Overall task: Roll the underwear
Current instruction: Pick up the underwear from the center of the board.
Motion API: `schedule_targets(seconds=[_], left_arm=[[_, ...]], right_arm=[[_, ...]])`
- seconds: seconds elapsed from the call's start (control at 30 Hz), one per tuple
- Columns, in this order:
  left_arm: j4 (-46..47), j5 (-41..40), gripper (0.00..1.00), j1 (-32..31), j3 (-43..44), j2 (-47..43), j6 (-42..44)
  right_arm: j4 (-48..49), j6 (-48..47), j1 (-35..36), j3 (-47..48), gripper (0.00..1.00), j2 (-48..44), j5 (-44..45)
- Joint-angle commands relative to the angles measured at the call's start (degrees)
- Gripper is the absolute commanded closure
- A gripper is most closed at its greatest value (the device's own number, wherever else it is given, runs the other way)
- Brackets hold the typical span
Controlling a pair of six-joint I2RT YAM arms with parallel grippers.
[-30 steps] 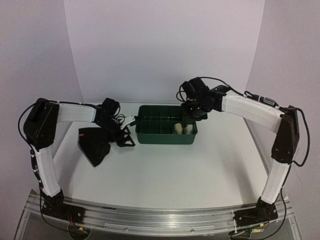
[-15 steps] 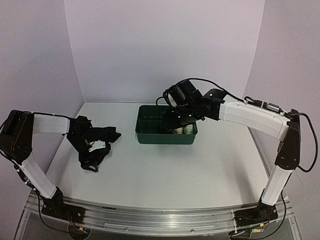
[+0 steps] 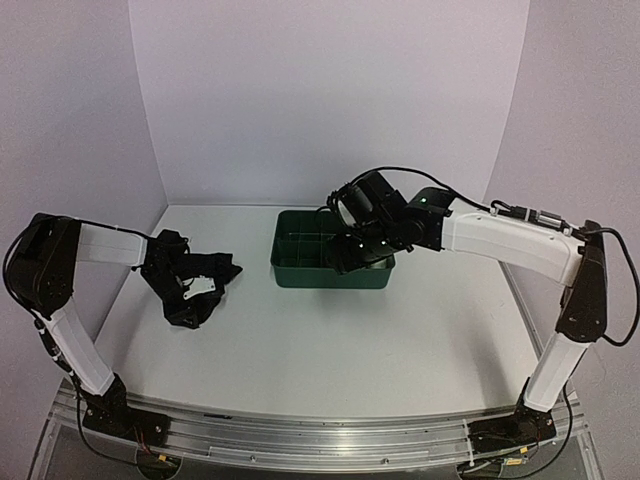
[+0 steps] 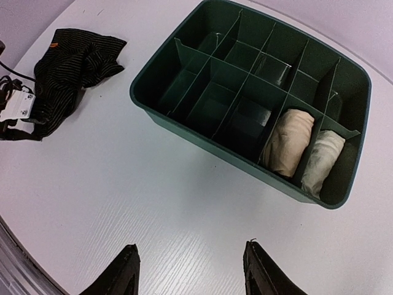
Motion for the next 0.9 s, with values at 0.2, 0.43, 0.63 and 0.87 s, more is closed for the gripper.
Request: schedule_targets(seconds=[0.2, 0.43, 0.63, 0.87], left_arm=[[-15.3, 7.8, 1.00, -5.4, 16.8, -1.6, -5.9], [-46.3, 22.6, 1.00, -19.5, 47.0, -5.0, 0.3], [-46.7, 31.8, 1.00, -23.3, 58.5, -10.4, -3.2], [-41.2, 35.0, 1.00, -23.2, 53.4, -10.2, -14.3]], right_arm=[[3.3, -4.9, 2.0, 0.1, 0.46, -3.8, -5.7], [7.0, -11.5, 3.0, -0.7, 0.46, -8.4, -11.7], [9.9, -15.8, 3.1, -6.0, 0.44, -17.3, -15.2], [10.4, -17.3, 3.0, -13.5, 0.40, -25.9, -10.0]])
